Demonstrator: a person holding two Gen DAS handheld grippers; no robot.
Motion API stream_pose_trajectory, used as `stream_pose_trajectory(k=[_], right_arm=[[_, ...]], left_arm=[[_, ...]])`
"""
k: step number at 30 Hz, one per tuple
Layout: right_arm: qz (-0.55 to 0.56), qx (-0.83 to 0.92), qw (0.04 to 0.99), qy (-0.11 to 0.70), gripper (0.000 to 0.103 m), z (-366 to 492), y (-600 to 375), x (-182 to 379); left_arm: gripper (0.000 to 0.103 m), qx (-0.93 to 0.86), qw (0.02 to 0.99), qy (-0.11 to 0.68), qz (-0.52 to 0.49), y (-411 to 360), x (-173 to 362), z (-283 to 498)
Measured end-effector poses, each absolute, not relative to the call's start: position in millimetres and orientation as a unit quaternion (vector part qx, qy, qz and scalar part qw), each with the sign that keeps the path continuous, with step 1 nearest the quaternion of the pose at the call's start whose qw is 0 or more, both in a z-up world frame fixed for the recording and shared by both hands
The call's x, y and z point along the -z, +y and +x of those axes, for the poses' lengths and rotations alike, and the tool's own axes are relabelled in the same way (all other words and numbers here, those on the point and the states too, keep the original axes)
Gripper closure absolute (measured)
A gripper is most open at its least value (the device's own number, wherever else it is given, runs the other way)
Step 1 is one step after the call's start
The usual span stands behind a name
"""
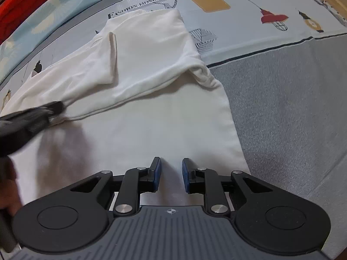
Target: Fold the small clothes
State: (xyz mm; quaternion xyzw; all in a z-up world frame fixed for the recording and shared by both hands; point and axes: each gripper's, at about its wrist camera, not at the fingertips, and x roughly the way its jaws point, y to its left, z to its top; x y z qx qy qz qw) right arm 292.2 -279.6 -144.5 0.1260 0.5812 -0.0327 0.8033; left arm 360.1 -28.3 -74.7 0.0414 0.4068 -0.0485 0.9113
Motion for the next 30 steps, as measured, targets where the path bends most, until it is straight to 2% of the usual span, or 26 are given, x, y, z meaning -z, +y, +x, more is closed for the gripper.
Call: stream_pose_trajectory(k=[6,9,12,14,16,20,25,27,29,30], right_arm=[[0.102,0.023,0.831,0.546,0.08,300,-259,121],[0.1,0.009,0.835,0.541,0.08,301,-247,118],[0.105,-0.003,0.831,0.546,0.08,299,-232,119],[0.104,-0.017,0.833,0.543,0.08,297,-219,116],[0.09,-0.031,0.838,0.538,0.079,295,-204,113],[0.092,-0.046,0.844,0.527,0.079,297,-187,115],[0.109,-0.012,0.843,0.527,0.079,300,-185,121],[0.111,-0.008,0.841,0.529,0.079,300,-186,123],[0.113,-0.01,0.84,0.53,0.079,300,-188,124],[0.113,-0.011,0.84,0.53,0.079,300,-190,124]], left_arm=[[0.103,-0.049,0.93,0.358,-0.06,72,16,339],[0.103,-0.188,0.914,0.336,-0.13,175,1,315],[0.103,-0.388,0.847,0.312,-0.188,287,0,267],[0.103,-0.41,0.838,0.29,-0.215,322,-1,243],[0.103,-0.284,0.877,0.308,-0.234,314,1,255],[0.102,-0.04,0.918,0.339,-0.201,239,7,288],[0.101,0.099,0.91,0.378,-0.138,163,29,303],[0.096,0.129,0.906,0.387,-0.114,138,35,306],[0.077,0.151,0.9,0.396,-0.101,121,45,310],[0.076,0.149,0.901,0.398,-0.088,111,49,313]])
